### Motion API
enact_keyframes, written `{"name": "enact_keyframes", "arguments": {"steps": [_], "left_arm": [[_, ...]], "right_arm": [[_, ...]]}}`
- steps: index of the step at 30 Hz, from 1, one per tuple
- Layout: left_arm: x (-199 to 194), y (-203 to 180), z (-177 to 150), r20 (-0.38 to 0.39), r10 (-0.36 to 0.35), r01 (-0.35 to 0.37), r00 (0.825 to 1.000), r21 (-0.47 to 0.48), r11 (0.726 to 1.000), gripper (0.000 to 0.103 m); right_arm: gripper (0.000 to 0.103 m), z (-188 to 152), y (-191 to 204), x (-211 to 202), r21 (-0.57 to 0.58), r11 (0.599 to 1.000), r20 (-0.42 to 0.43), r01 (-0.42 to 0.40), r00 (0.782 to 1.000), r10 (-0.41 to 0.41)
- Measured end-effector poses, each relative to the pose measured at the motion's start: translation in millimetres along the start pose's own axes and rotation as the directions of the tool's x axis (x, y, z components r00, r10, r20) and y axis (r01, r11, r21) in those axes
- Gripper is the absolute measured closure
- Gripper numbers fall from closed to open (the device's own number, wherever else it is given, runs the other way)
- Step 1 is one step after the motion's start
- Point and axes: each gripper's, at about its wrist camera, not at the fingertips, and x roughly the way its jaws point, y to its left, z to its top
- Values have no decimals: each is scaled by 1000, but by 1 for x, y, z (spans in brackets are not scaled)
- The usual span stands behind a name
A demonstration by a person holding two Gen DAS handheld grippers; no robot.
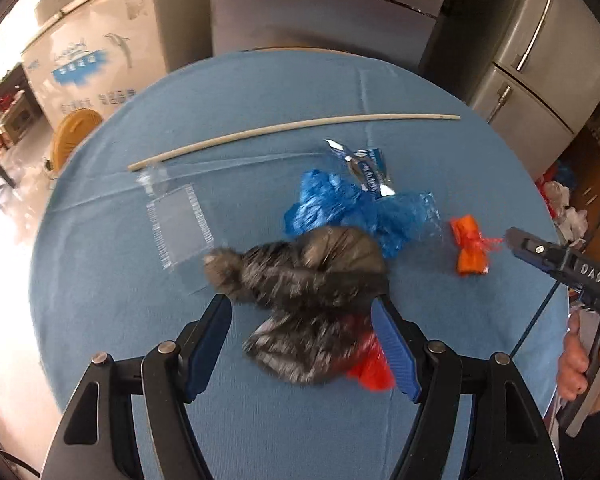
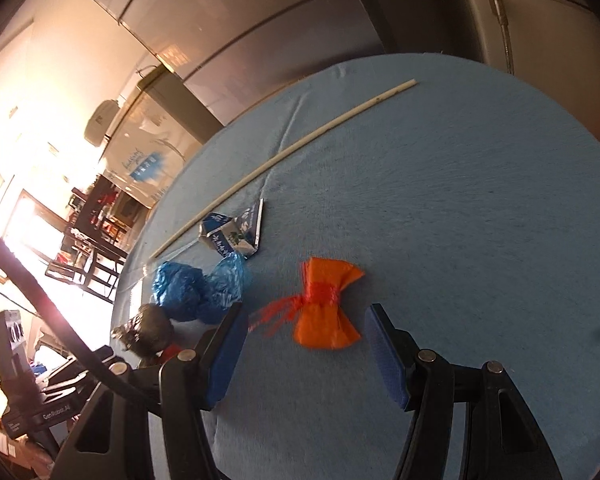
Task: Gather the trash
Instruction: 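Grasp the orange bag with the right tool while the left tool grasps the black bag, then lift the orange bag with the right tool while the left tool lifts the black bag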
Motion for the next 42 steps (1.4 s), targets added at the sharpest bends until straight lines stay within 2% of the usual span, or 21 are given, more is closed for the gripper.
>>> {"name": "enact_keyframes", "arguments": {"steps": [5,8,9,11,12,13,15,18,22,35,38,42], "left_arm": [[25,-3,10,-20,-8,8,1000,11,1000,30],[32,3,12,-9,-45,45,999,-7,999,30],[33,6,13,0,-57,57,998,-9,998,33],[33,11,15,8,-70,70,998,-12,997,42],[33,13,15,11,-80,80,997,-13,997,53],[34,15,15,11,-94,94,995,-13,995,69],[37,19,14,-1,-120,120,993,-22,993,84],[37,28,12,8,-142,142,990,-53,988,95],[32,39,5,15,-169,169,986,-92,981,99],[-38,44,-46,113,-124,132,986,-72,989,101],[-54,51,-63,114,-115,124,987,-79,989,101],[-56,58,-84,84,-100,106,992,-74,992,101]], "right_arm": [[38,6,8,25,-16,998,-36,66,997,-67],[38,9,10,40,-18,995,-52,98,994,-99],[38,10,11,44,-27,993,-52,116,992,-117],[39,10,14,56,-45,984,-66,170,983,-172],[42,10,14,60,-46,982,-76,182,980,-185],[46,9,14,65,-47,981,-86,189,977,-193],[61,8,20,67,-75,970,-62,232,970,-237],[68,4,25,71,-105,960,-49,258,963,-264],[70,-2,24,65,-102,964,-42,245,967,-251],[70,-49,33,16,-114,980,-26,165,985,-169],[70,-59,39,7,-123,983,-22,138,990,-141],[70,-76,41,-4,-135,984,-31,119,992,-125]]}}
